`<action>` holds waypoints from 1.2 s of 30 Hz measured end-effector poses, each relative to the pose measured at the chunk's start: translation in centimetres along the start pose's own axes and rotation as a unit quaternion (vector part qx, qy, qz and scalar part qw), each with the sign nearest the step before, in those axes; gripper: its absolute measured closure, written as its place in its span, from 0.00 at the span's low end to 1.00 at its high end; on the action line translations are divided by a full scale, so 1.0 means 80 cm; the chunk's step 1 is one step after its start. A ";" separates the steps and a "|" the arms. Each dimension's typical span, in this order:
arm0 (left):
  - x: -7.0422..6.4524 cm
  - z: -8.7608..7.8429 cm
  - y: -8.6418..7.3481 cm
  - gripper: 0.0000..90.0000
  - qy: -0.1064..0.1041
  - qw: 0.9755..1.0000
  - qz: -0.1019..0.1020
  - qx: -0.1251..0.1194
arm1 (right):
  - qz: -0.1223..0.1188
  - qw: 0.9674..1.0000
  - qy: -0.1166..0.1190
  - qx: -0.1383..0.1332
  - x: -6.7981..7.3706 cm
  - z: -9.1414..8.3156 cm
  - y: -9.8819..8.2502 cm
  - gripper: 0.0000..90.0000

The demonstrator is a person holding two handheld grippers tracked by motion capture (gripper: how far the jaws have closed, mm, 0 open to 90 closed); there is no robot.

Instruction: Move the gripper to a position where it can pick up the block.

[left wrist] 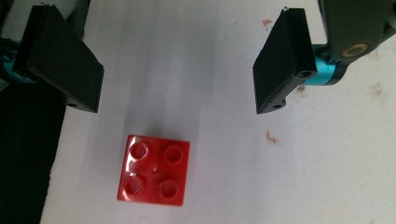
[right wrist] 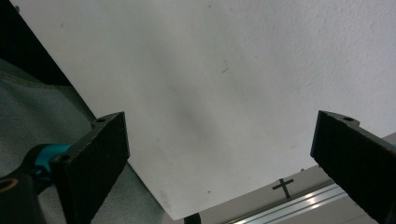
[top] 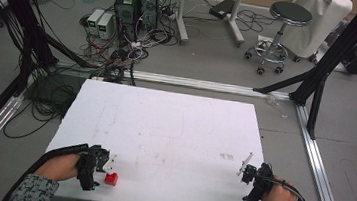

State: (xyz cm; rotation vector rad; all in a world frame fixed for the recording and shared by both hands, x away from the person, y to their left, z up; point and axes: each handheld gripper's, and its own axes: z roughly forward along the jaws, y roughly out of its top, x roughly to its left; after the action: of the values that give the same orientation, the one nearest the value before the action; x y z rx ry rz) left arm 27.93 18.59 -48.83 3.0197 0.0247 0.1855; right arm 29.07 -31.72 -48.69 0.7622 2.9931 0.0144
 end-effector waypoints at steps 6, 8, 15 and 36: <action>0.001 0.008 0.014 0.19 -0.011 1.000 0.025 0.010 | 0.000 1.000 -0.001 -0.002 0.000 -0.002 0.000 0.04; 0.001 0.010 0.019 0.18 -0.013 0.999 0.031 0.011 | 0.000 1.000 -0.001 -0.002 0.001 -0.002 0.000 0.04; 0.000 0.017 0.032 0.19 -0.023 0.998 0.060 0.014 | 0.000 1.000 0.001 -0.003 0.000 -0.003 0.000 0.04; 0.003 0.032 0.043 0.19 -0.052 0.995 0.081 0.023 | -0.004 1.000 0.003 0.001 0.002 -0.001 0.003 0.04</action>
State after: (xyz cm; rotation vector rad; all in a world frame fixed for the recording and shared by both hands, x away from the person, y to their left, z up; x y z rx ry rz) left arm 28.51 14.87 -50.89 3.0722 -0.2289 0.0422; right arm 29.00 -31.45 -48.63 0.7519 3.0021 0.0140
